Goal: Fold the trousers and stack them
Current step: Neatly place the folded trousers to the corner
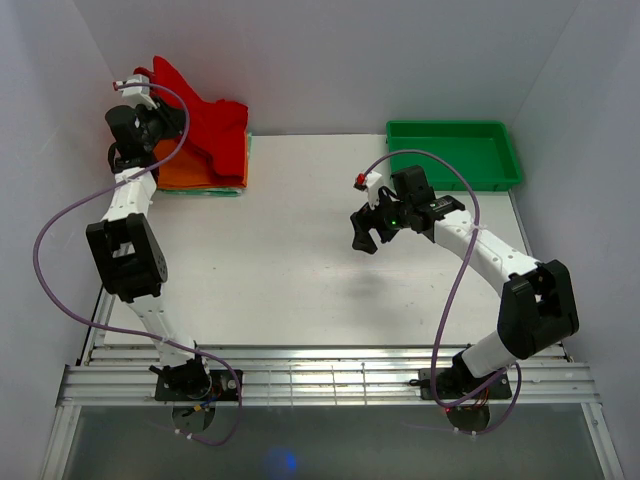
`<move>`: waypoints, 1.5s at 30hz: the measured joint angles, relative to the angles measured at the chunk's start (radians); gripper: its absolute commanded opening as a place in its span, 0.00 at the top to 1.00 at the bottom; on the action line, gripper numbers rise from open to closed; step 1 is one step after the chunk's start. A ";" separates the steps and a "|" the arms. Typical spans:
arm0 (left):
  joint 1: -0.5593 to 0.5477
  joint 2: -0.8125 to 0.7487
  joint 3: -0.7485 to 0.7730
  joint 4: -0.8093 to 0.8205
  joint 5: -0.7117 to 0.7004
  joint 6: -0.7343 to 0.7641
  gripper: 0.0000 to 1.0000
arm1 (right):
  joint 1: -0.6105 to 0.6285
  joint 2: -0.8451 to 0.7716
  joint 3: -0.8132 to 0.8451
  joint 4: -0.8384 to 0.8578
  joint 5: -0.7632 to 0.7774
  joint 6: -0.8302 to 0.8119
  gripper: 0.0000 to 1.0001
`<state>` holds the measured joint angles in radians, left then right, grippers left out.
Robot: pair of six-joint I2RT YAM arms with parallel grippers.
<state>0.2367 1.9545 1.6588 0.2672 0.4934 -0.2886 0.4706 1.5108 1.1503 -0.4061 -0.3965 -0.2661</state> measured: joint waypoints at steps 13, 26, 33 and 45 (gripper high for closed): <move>0.106 0.100 -0.027 0.048 0.024 0.080 0.93 | 0.000 0.033 0.014 -0.014 -0.010 0.000 0.10; 0.145 0.261 0.100 0.035 -0.132 0.303 0.15 | 0.000 0.050 0.039 -0.057 -0.027 -0.002 0.10; 0.151 0.250 0.167 -0.019 -0.232 0.476 0.10 | 0.000 0.050 0.041 -0.067 -0.029 -0.008 0.10; 0.251 0.194 0.418 -0.328 -0.091 0.598 0.19 | 0.000 0.027 0.041 -0.070 -0.018 -0.040 0.10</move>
<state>0.4877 2.1483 2.0766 -0.0605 0.4023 0.3092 0.4706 1.5375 1.1915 -0.4759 -0.4141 -0.3061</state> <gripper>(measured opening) 0.836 0.903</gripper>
